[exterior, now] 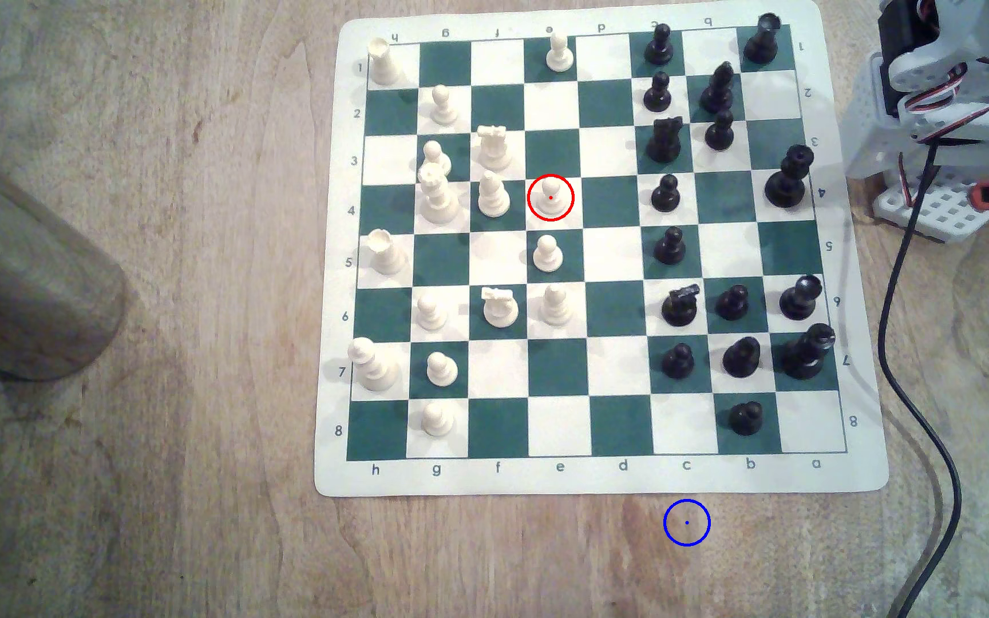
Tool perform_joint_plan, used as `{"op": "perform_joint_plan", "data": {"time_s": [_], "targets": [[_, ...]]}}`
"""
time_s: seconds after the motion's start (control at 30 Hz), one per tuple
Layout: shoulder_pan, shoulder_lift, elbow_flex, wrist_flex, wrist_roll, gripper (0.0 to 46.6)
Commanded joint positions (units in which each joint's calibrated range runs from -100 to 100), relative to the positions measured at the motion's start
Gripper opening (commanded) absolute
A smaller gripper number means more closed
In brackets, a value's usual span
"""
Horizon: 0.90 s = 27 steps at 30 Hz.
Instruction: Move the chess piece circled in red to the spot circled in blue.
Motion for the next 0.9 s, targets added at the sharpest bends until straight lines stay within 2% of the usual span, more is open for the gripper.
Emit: {"op": "perform_joint_plan", "data": {"time_s": [0.0, 0.1, 0.27, 0.47, 0.5, 0.63, 0.7, 0.73, 0.87], "targets": [[1.6, -0.1, 1.3, 1.2, 2.0, 0.2], [-0.9, -0.1, 1.3, 7.7, 2.0, 0.2], [-1.5, 0.0, -1.5, 17.2, 2.0, 0.2], [-1.8, 0.0, -14.2, 46.1, 2.0, 0.2], [-2.9, 0.0, -18.0, 58.7, 1.8, 0.2], [-3.0, 0.0, -23.8, 72.4, 1.7, 0.2], [-2.3, 0.0, -28.2, 84.3, -5.6, 0.2], [-2.0, 0.0, -29.3, 87.8, -7.3, 0.2], [1.3, 0.1, -33.3, 100.4, -7.3, 0.2]]}}
